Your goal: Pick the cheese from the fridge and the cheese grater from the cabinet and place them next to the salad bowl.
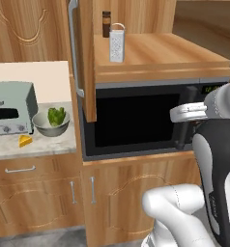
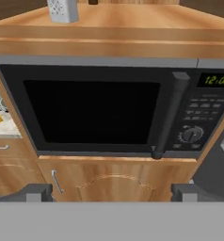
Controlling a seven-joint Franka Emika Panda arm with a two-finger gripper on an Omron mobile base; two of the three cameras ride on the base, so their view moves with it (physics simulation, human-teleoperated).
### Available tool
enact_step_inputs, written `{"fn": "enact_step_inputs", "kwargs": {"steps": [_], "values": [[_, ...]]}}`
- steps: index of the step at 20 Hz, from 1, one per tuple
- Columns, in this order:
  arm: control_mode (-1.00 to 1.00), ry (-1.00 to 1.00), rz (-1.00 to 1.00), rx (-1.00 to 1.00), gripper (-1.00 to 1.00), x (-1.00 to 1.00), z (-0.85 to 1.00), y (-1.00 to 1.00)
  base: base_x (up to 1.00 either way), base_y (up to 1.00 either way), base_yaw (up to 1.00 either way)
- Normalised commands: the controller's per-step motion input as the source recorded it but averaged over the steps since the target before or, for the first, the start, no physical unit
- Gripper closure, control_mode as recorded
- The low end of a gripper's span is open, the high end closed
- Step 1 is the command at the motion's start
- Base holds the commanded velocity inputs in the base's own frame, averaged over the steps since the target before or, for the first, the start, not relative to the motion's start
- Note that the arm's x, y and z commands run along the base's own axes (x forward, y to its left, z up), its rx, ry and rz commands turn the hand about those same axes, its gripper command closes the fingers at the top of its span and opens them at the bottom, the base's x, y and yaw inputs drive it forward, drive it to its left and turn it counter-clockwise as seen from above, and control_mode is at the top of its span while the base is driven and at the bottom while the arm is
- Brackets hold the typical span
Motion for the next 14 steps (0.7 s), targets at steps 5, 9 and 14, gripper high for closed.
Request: {"fn": "enact_step_inputs", "kwargs": {"steps": [5, 9, 14], "values": [[-1.0, 0.01, 0.0, 0.0, -1.0, 0.0, 0.01, 0.0, 0.0, 0.0, 0.0], [-1.0, 0.03, 0.0, -0.06, -1.0, -0.14, 0.28, 0.03, 0.0, 0.0, 0.0], [-1.0, -0.21, 0.1, -0.09, -1.0, -0.11, 0.6, 0.18, 0.0, 0.0, 0.0]]}}
